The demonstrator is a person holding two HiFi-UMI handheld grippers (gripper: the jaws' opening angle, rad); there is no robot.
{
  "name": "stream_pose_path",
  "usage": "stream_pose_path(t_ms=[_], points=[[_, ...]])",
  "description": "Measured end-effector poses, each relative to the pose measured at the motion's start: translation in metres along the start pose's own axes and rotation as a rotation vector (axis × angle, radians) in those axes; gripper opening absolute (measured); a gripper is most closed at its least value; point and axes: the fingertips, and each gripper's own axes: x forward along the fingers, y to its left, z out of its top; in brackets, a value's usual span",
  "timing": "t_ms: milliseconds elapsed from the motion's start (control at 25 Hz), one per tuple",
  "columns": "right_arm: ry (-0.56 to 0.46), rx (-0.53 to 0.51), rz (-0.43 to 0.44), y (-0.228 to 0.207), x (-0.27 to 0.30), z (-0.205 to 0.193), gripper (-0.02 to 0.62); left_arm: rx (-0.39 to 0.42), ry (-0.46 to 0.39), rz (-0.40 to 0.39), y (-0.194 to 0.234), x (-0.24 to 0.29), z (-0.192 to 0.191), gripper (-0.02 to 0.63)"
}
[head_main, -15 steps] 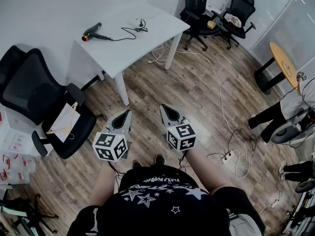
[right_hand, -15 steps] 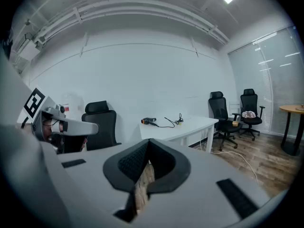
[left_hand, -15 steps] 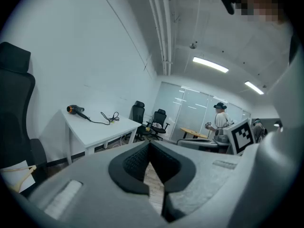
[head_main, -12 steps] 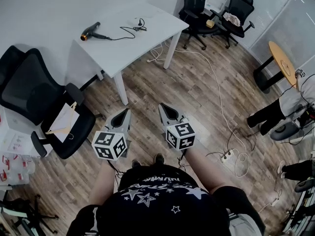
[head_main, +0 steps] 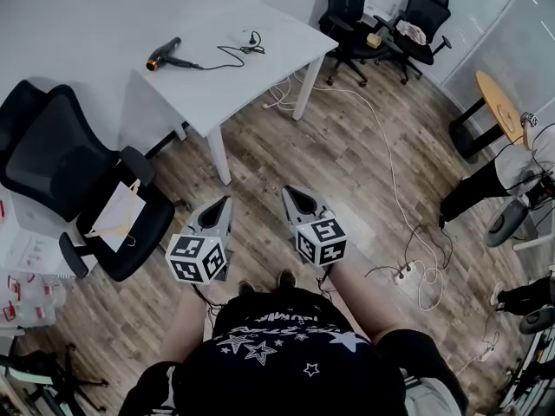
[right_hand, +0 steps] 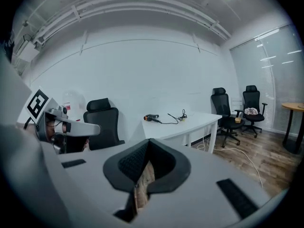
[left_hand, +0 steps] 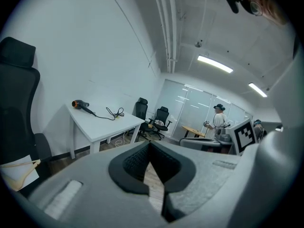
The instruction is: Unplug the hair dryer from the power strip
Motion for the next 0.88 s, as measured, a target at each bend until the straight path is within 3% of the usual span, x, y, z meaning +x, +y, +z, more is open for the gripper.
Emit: stream_pose_path(t_ms=[360, 560, 880], points=[[-0.030, 0.087, -0.078, 0.007, -0.001, -0.019, 0.008, -0.007, 0.019, -0.013, 0.031, -0.012, -0.011, 0.008], [-0.042, 0.111, -0.049, 0.003, 0.002, -0.019, 0.008, -0.015, 0.026, -0.036, 0.034, -0.009, -0.013, 0.008], [-0.037, 0.117, -0.057, -0.041, 0.049, -0.009, 0.008, -0.004, 0.035, 0.014, 0.058, 0.028, -0.002, 0.008]])
